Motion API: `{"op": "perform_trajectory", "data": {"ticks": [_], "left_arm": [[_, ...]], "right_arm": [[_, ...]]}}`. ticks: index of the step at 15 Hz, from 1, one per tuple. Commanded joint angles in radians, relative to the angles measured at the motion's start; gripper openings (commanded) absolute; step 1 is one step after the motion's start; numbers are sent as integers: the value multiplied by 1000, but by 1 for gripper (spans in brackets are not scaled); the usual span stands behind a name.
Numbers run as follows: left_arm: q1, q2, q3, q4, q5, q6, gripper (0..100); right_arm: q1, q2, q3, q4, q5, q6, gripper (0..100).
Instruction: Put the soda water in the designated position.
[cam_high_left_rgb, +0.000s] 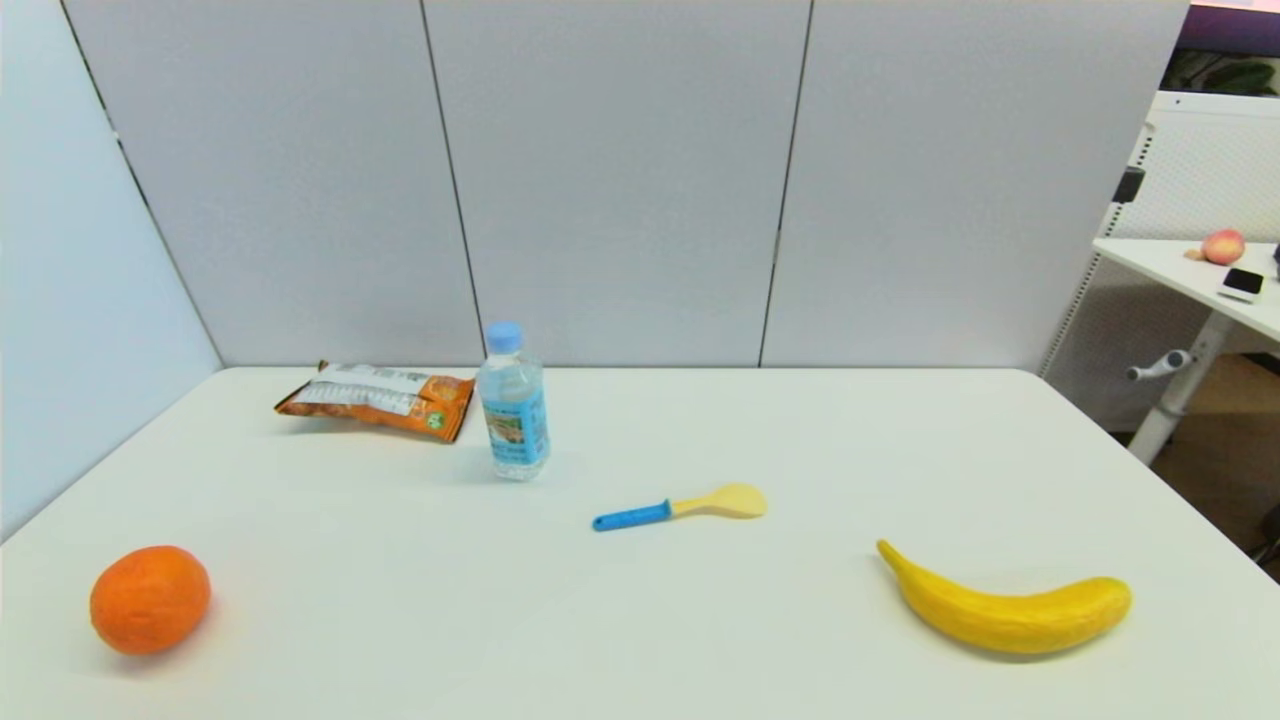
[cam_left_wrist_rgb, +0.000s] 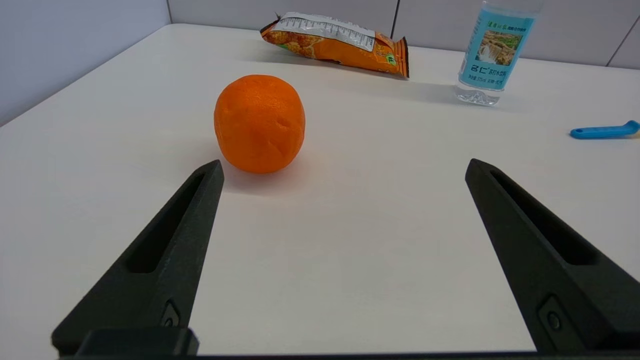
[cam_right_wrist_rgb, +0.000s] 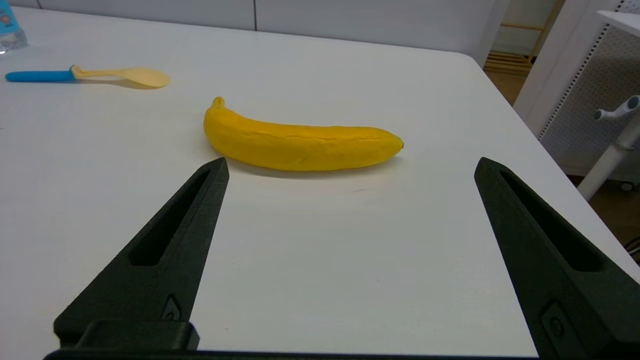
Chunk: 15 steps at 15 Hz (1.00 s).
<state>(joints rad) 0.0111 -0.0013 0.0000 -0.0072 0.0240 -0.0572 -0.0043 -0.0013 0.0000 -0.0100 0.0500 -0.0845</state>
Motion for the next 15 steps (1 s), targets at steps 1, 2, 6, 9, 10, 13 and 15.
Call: {"op": "perform_trajectory", "data": {"ticks": [1,2,6,9,10,13,15], "left_arm": [[0,1,0,0,1,-1,100],[0,1,0,0,1,-1,100],[0,1,0,0,1,-1,100],[1,1,0,0,1,-1,100],[1,1,0,0,1,-3,100],[0,1,0,-2,2,-4,100],[0,15,-34,0,-3,59,100]], "right_arm": [[0,1,0,-1,1,-1,100],[0,-2,0,-1,1,-1,100],[0,1,0,-1,1,0,100],[0,1,0,-1,1,0,100],[0,1,0,-1,1,-1,100],[0,1,0,-1,1,0,100],[0,1,0,-1,1,0,100]]}}
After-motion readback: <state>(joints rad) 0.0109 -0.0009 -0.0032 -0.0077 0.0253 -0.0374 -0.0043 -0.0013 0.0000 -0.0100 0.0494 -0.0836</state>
